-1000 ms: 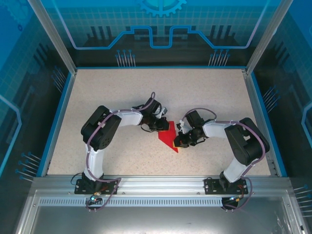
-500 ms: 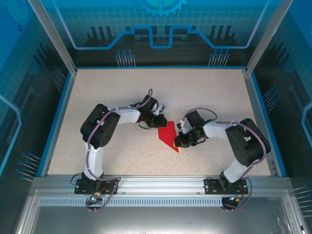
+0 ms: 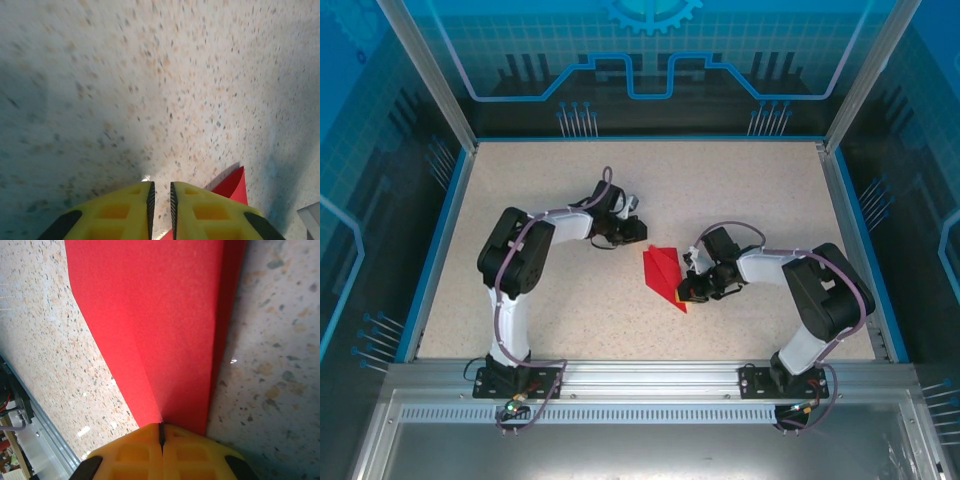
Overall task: Fold a paper plane with a square sheet of paper (fold left side to right side)
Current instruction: Fourth fold the wing at the center of the table, then turn over the paper at the center of the table.
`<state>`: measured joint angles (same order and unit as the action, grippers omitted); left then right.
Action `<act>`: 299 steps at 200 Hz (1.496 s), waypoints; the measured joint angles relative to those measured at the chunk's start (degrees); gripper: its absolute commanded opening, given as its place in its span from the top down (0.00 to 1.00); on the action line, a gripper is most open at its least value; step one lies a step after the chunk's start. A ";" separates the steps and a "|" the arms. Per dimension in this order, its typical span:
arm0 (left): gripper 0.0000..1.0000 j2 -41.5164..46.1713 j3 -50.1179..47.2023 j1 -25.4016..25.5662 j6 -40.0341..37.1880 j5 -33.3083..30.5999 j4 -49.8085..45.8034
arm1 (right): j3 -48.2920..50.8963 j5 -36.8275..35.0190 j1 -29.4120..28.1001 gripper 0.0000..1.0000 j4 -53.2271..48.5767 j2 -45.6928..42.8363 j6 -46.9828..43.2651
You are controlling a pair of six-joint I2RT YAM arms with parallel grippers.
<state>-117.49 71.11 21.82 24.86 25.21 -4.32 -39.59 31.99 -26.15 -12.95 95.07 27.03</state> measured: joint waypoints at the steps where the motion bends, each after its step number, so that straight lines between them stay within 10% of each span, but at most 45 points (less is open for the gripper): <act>1: 0.76 0.00 0.04 -0.04 -0.02 0.02 -0.02 | 0.02 0.02 0.00 1.00 0.07 -0.02 0.02; 45: 0.60 4.98 -1.90 -0.61 1.14 0.76 0.24 | 3.19 0.57 -0.52 0.82 4.42 -2.82 2.56; 137: 0.50 19.21 -21.27 3.54 16.17 4.37 10.05 | 6.99 -8.68 1.14 0.13 7.63 -30.67 5.09; 299: 0.52 7.17 -14.88 7.80 19.28 5.07 13.66 | 13.22 -11.91 5.38 0.09 1.27 -48.85 6.47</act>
<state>-110.32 56.23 29.63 44.14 30.28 9.34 -26.37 20.08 -20.78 -11.68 46.22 33.50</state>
